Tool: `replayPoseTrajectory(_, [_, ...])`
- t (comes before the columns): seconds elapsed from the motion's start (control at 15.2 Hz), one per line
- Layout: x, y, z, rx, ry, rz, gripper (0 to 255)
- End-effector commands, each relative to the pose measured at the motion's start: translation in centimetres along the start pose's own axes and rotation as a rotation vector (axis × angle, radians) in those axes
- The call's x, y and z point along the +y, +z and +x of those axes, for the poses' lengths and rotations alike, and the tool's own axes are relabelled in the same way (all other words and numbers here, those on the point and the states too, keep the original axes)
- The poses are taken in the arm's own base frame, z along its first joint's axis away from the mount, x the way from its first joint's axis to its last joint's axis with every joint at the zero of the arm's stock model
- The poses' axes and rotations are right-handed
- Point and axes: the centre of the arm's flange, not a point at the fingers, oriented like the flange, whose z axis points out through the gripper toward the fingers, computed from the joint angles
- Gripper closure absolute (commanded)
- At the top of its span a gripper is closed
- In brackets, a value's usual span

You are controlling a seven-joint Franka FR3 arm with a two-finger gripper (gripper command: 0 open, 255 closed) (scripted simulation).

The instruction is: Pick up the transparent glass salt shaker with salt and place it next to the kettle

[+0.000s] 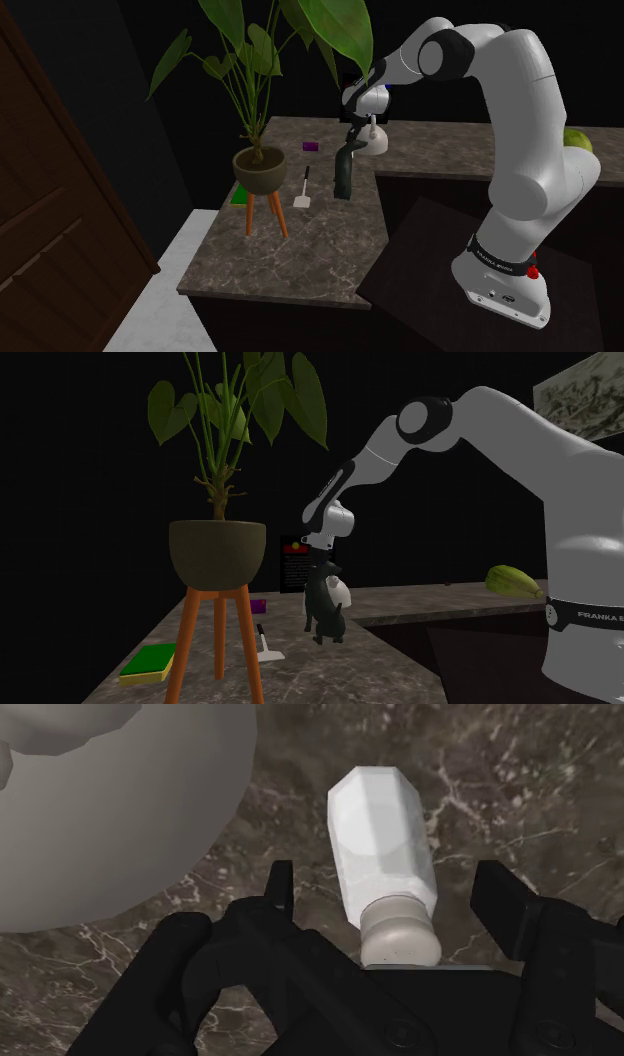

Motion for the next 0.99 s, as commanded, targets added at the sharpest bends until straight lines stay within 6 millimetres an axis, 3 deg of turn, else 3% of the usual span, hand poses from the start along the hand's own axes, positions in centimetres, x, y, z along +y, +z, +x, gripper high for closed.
replayPoseTrajectory(0.0, [0.0,0.0,0.0,0.0,0.0,0.0,0])
replayPoseTrajectory(0.2, [0.0,0.0,0.0,0.0,0.0,0.0,0])
replayPoseTrajectory(0.46, [0.0,-5.0,0.0,0.0,0.0,0.0,0])
replayPoseTrajectory(0.92, [0.0,-5.0,0.0,0.0,0.0,0.0,0])
